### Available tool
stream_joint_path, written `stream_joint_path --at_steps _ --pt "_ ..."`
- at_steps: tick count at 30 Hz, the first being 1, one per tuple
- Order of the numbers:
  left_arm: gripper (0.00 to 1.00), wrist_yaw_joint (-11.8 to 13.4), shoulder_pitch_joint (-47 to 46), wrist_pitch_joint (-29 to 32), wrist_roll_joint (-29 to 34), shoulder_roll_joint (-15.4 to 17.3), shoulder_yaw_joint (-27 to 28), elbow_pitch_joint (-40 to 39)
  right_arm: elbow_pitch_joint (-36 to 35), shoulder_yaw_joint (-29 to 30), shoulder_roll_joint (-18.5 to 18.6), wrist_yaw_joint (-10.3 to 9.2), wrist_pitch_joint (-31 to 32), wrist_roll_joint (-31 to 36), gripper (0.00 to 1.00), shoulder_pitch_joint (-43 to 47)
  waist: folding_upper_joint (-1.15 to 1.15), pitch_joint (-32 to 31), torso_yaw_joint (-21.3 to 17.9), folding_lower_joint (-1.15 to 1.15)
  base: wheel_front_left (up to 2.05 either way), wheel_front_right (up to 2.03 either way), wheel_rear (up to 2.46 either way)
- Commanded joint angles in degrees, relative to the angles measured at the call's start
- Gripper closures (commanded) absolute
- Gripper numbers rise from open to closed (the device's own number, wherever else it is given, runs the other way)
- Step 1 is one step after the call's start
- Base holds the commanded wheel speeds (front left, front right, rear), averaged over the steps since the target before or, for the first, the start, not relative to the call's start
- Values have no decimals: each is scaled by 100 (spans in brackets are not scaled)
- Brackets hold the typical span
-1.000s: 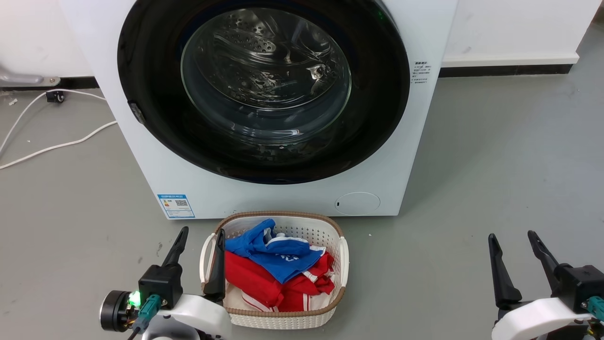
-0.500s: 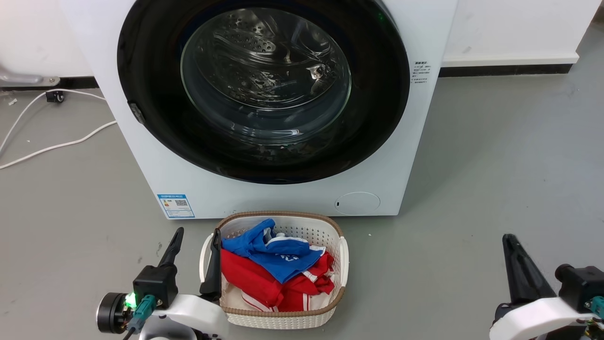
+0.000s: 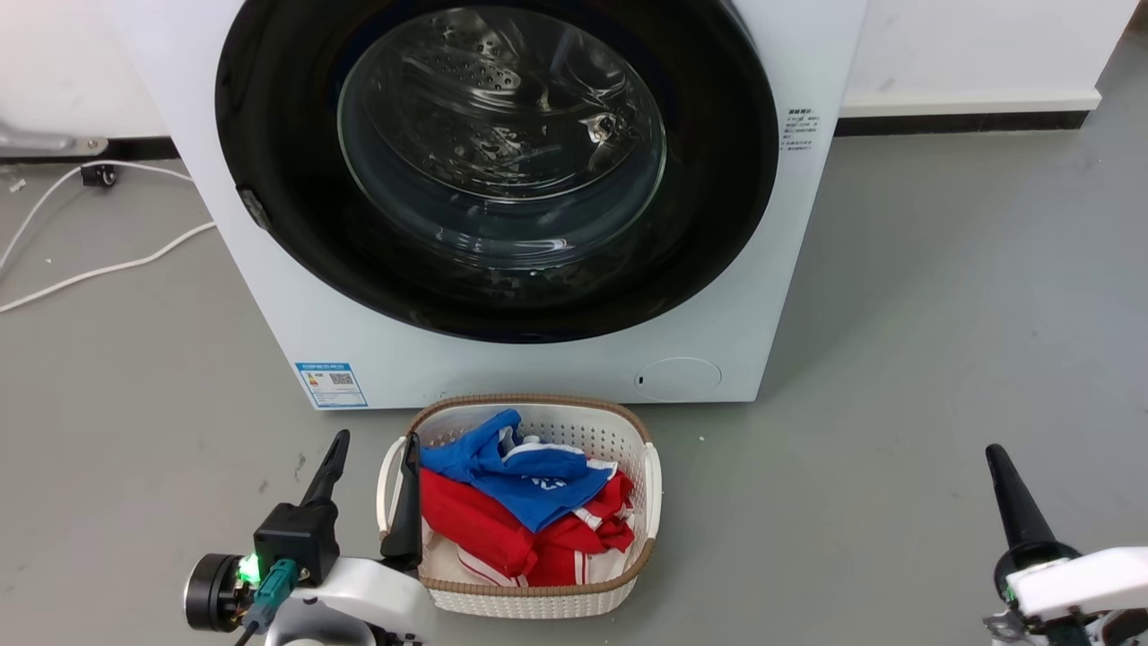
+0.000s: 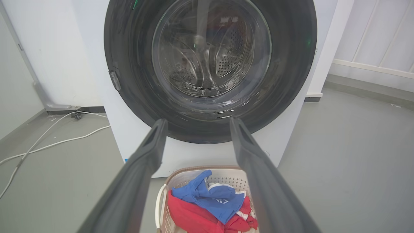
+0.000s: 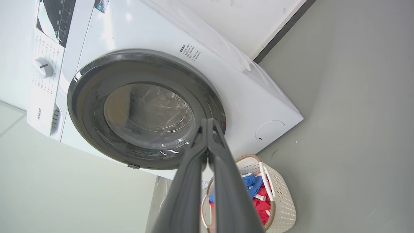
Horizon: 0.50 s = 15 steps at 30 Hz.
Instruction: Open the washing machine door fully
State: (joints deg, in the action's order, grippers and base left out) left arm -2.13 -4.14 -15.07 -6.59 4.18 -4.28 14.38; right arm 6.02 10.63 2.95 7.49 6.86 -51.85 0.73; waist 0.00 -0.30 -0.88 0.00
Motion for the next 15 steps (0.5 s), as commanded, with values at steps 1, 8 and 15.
stream_joint_path --at_steps 1,8,15 --pt "0 -20 -63 -15 29 -17 -5 -19 119 70 -6 1 93 -573 100 -116 0 50 9 0 0 0 0" --pt "0 -1 -235 -15 50 -43 -34 -155 685 443 -4 1 338 -3048 100 -800 0 424 6 0 0 0 0" --pt "0 55 -508 -15 75 -89 -162 -360 1355 913 323 1 727 -4051 100 -1966 0 965 44 0 0 0 0"
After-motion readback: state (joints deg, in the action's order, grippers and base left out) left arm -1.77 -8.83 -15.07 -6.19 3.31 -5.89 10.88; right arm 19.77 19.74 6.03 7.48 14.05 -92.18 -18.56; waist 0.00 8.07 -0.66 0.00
